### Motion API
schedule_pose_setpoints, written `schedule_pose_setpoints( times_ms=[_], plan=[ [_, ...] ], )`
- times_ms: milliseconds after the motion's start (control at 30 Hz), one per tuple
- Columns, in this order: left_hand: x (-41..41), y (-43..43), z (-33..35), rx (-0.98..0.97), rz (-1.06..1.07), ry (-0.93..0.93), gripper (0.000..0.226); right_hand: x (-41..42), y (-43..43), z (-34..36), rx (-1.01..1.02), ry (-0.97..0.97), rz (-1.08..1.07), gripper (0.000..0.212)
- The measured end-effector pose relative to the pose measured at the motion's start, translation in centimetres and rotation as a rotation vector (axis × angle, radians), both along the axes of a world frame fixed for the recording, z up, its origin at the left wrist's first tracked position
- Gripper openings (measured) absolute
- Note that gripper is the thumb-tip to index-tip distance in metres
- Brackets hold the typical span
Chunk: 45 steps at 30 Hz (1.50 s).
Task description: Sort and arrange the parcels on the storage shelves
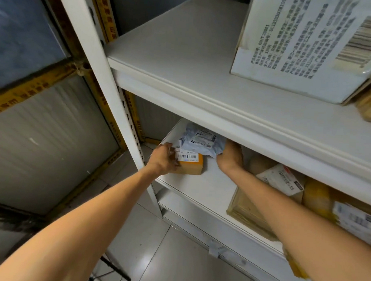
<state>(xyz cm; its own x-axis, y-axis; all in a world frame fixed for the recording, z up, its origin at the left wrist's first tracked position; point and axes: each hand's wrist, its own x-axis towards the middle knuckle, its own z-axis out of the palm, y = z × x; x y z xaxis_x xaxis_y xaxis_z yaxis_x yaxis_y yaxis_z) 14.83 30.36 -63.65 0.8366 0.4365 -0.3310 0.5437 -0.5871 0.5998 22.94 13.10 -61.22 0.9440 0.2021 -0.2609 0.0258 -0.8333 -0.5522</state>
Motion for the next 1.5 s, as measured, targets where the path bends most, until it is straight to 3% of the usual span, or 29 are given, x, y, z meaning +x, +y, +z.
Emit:
schedule_pose_setpoints(
  times_ms=[67,233,400,533,700,1000,1100,1200,1300,1433,1500],
  plan=[
    [-0.3,-0.4,-0.2,-0.037,0.048,-0.043,0.071,-1.9,0.6,0.2,0.005,-0.024,-0.06,0.04],
    [-0.3,-0.7,-1.0,-0.135,0.136,-0.076,0.072,-3.7,2.4,-2.8,0.051,0.17,-0.004,0.033],
    [-1.3,-0.3,-2.3,-0.243,0.272,-0.142,0.054,-4.2,3.3,-4.8,0.17,0.176,-0.111,0.033],
    [-2.8,-1.1,-2.2,-0.314,0.3,-0.203,0.053,-5.4,2.5,-5.4,0.219,0.164,-0.172,0.039],
    [-4.7,-1.6,0.4,-0.389,0.364,-0.259,0.069,-6.5,1.5,-2.8,0.301,0.114,-0.113,0.035],
    [-7.6,-2.1,5.3,-0.431,0.302,-0.299,0.06,-8.5,-1.0,3.4,0.395,0.07,-0.077,0.041],
    [-8.0,-3.1,6.3,-0.466,0.308,-0.303,0.047,-8.8,-1.5,4.0,0.399,0.068,-0.068,0.049],
    [-8.1,-3.9,7.2,-0.579,0.382,-0.332,0.027,-8.9,-1.9,3.9,0.463,0.079,-0.084,0.037],
    [-8.5,-4.3,7.4,-0.666,0.391,-0.402,0.03,-9.3,-2.5,4.1,0.534,0.072,-0.143,0.03],
    [-8.6,-4.4,7.2,-0.719,0.427,-0.428,0.041,-9.3,-3.7,4.2,0.614,0.084,-0.151,0.046],
    [-8.4,-4.7,7.0,-0.768,0.421,-0.419,0.042,-9.3,-4.2,4.3,0.602,0.089,-0.097,0.04]
  ],
)
